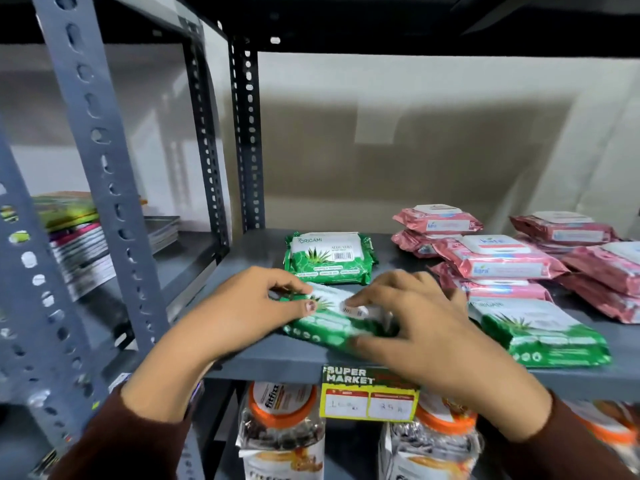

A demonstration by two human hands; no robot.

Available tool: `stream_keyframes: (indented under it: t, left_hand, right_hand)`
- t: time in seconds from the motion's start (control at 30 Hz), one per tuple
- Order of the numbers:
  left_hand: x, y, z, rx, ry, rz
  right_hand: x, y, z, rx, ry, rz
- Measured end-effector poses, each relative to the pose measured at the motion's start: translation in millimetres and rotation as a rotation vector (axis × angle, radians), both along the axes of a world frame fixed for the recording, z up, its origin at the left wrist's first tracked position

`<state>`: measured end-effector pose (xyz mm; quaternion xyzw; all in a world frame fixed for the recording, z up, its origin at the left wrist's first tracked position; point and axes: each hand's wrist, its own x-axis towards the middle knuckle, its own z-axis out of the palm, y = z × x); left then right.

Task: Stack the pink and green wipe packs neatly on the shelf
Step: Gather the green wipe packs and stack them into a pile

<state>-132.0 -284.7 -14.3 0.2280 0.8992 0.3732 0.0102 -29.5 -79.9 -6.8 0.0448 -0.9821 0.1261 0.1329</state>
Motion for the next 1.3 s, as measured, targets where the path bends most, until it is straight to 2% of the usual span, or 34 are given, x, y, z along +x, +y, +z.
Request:
stream_keyframes:
  t: [0.2, 0.43, 0.53, 0.57, 0.63, 0.7, 0.77, 0.83, 0.87, 0.93, 1.03, 1.13, 1.17, 1.23, 1.3]
  left_hand:
    - [6.1, 7.2, -1.8, 0.043, 0.010, 0.149]
    - [11.8, 10.1, 2.4, 0.021, 0.004, 0.149]
    - [20.9, 13.5, 4.3, -0.081, 0.132, 0.192]
    - [25.1, 17.3, 5.1, -0.066, 0.208, 0.194]
    - [38.4, 25.3, 9.7, 0.104, 0.303, 0.155]
    - [55.6, 41.5, 16.5, 0.355, 0.185, 0.028]
    - [76.8, 67.8, 20.4, 0.473, -0.086, -0.175]
    - [89.7, 98.4, 14.5, 0.383, -0.292, -0.310]
    - [93.8, 113.8, 9.3, 0.311, -0.326, -0.328]
    - [98.2, 138.7, 1.2, 0.164, -0.205, -0.322]
    - [100.1, 159.5, -3.0, -0.080, 0.131, -0.326]
    - [102.2, 164.8, -3.9, -0.205, 0.343, -0.315]
    - [101.3, 164.8, -5.0, -0.188, 0.419, -0.284]
    - [99.9, 160.1, -4.4, -0.032, 0.511, -0.231]
    - [93.5, 152.8, 0.1, 0.226, 0.407, -0.219]
  right_hand:
    - [-24.6, 14.0, -10.8, -0.104, 0.093, 0.054]
    - [-16.3, 11.8, -13.3, -0.128, 0.141, 0.088]
    - [11.2, 22.1, -0.9, -0.230, 0.250, 0.089]
    - [25.0, 32.9, 4.2, -0.286, 0.312, 0.060]
    - [52.4, 68.4, 9.5, -0.370, 0.392, -0.064]
    - [75.5, 105.7, 10.5, -0.451, 0.391, -0.258]
    - [88.2, 134.7, 5.0, -0.491, 0.323, -0.444]
    - [88.3, 147.4, -2.8, -0.542, 0.227, -0.525]
    - [87.1, 148.8, -6.7, -0.586, 0.196, -0.520]
    - [86.7, 144.8, -13.4, -0.687, 0.182, -0.468]
    - [98.2, 138.8, -20.9, -0.889, 0.254, -0.426]
    - [108.8, 134.4, -24.1, -1.095, 0.317, -0.242]
    - [110.8, 129.9, -22.1, -1.179, 0.323, -0.158]
    - [109.9, 117.5, -17.3, -1.328, 0.330, 0.007]
    - [102.4, 111.1, -17.2, -1.396, 0.407, 0.118]
